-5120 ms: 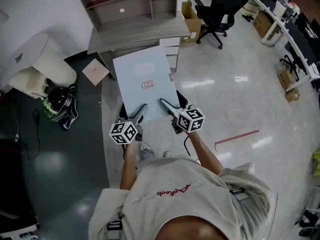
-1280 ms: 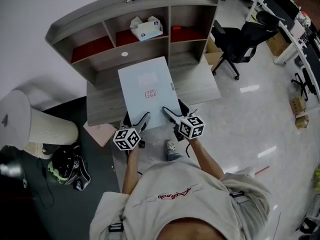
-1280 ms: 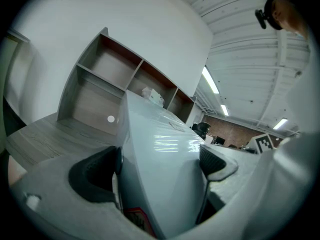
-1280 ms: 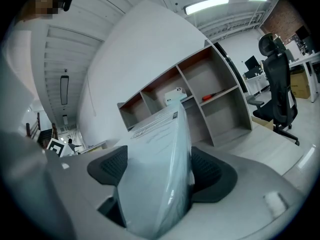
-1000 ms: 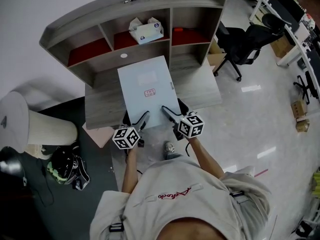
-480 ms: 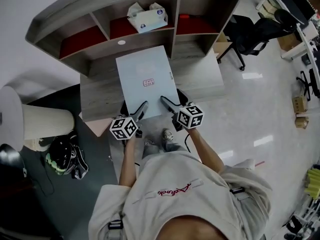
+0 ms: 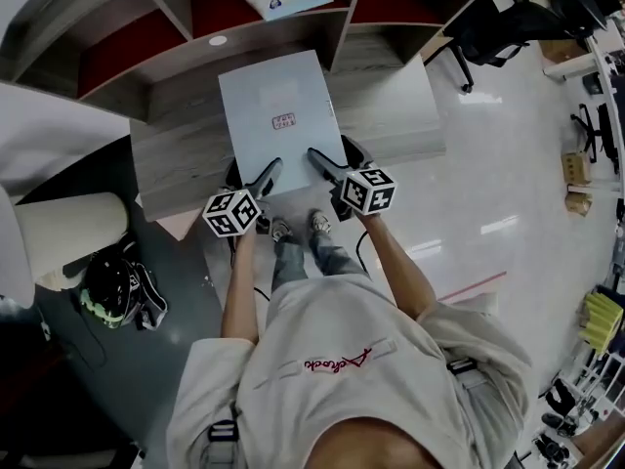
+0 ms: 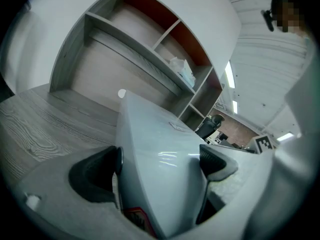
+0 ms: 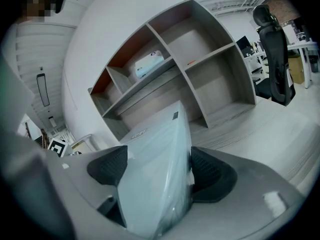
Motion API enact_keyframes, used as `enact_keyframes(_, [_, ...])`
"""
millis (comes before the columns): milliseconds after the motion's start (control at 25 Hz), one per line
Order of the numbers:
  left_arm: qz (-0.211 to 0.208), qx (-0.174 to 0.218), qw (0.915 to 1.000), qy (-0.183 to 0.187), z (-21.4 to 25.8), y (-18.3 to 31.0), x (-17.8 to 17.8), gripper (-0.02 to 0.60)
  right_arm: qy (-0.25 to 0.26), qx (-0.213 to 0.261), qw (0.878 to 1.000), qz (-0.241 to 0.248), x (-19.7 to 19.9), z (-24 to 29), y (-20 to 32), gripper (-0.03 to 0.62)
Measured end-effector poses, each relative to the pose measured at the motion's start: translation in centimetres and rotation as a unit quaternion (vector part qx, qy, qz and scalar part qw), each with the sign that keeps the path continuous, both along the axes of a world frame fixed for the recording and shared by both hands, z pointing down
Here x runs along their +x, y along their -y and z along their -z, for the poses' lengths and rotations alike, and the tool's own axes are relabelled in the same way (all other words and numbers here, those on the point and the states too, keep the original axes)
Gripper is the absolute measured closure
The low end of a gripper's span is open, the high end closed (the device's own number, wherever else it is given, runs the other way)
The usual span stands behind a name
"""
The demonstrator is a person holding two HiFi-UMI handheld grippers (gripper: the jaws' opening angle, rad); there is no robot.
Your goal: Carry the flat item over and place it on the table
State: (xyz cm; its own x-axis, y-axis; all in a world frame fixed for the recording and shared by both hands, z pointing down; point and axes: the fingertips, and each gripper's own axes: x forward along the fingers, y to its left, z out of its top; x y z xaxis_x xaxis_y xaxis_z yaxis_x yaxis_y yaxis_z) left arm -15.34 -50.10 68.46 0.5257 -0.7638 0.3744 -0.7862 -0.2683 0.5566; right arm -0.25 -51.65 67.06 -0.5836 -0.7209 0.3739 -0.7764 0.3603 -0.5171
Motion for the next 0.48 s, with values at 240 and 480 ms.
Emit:
enact_keyframes(240, [-0.014,-0.033,0.9994,0.000,-3.2,1.1,-1.1,0.049,0.000,-0.033,0.999,-0.014,-1.2,-3.4,0.8,0.191])
enact_keyframes(480, [-0.019,-0.065,0.9977,0.002,-6.2,1.7,-2.2,0.049,0.000,-0.064,0.998,-0.020,-2.3,-6.4,1.3,0.191])
